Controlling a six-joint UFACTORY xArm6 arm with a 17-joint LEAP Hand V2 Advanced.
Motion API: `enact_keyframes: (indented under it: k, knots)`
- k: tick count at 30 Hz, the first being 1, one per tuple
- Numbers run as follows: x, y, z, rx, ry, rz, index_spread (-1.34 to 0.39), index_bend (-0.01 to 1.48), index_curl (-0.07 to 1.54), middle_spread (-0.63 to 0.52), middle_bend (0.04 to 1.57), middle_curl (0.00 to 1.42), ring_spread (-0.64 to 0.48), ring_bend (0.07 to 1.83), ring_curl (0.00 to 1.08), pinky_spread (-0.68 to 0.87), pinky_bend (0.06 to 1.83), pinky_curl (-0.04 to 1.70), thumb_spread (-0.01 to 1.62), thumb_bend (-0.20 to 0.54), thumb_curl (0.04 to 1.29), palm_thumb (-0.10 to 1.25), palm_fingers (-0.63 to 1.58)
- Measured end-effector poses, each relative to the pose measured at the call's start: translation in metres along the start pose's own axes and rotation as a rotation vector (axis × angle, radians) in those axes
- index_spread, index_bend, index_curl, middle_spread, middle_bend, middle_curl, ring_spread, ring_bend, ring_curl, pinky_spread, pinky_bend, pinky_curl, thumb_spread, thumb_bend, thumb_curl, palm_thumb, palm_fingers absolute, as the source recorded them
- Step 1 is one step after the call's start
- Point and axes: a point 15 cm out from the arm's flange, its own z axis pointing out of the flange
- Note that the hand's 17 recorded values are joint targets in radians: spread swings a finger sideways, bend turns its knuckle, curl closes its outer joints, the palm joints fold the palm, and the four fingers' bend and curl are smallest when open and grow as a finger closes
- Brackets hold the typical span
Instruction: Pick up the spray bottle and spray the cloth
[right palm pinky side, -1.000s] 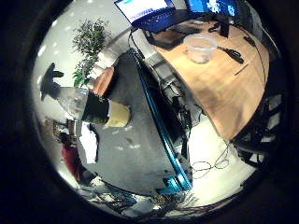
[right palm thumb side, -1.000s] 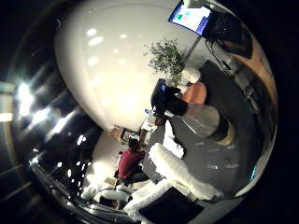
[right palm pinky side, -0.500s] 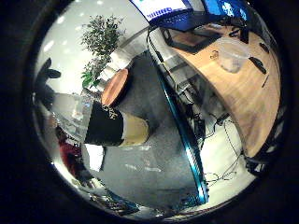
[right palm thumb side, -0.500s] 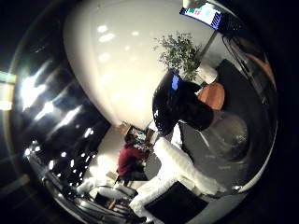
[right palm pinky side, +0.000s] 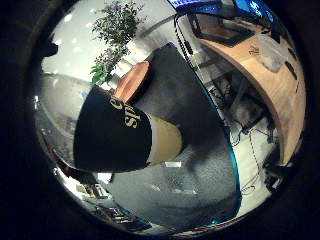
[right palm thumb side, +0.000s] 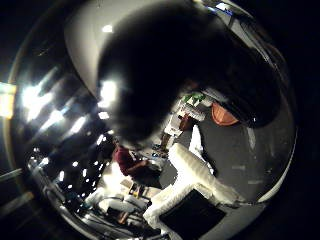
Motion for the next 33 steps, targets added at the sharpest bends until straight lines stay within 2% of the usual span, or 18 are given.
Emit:
enact_keyframes:
  k: [12, 20, 27, 33]
  knots:
    - [-0.01, 0.016, 0.021, -0.016, -0.068, 0.031, -0.16, 0.16, 0.26, 0.14, 0.29, 0.36, 0.13, 0.38, 0.29, 0.23, 0.26, 0.32, 1.11, -0.019, 0.33, 0.65, 0.32]
    - [-0.018, 0.023, 0.026, 0.0, -0.112, 0.049, -0.23, 0.18, 0.29, -0.02, 0.43, 0.42, 0.0, 0.61, 0.34, 0.09, 0.28, 0.29, 1.12, -0.016, 0.34, 0.68, 0.64]
    - [-0.028, 0.024, 0.029, 0.002, -0.151, 0.05, -0.29, 0.21, 0.38, -0.12, 0.55, 0.51, -0.13, 0.79, 0.41, -0.12, 0.47, 0.3, 1.17, -0.011, 0.36, 0.73, 0.89]
    - [-0.03, 0.027, 0.028, 0.032, -0.179, 0.069, -0.34, 0.27, 0.49, -0.18, 0.65, 0.59, -0.18, 0.89, 0.47, -0.3, 0.67, 0.37, 1.2, -0.014, 0.38, 0.75, 1.05]
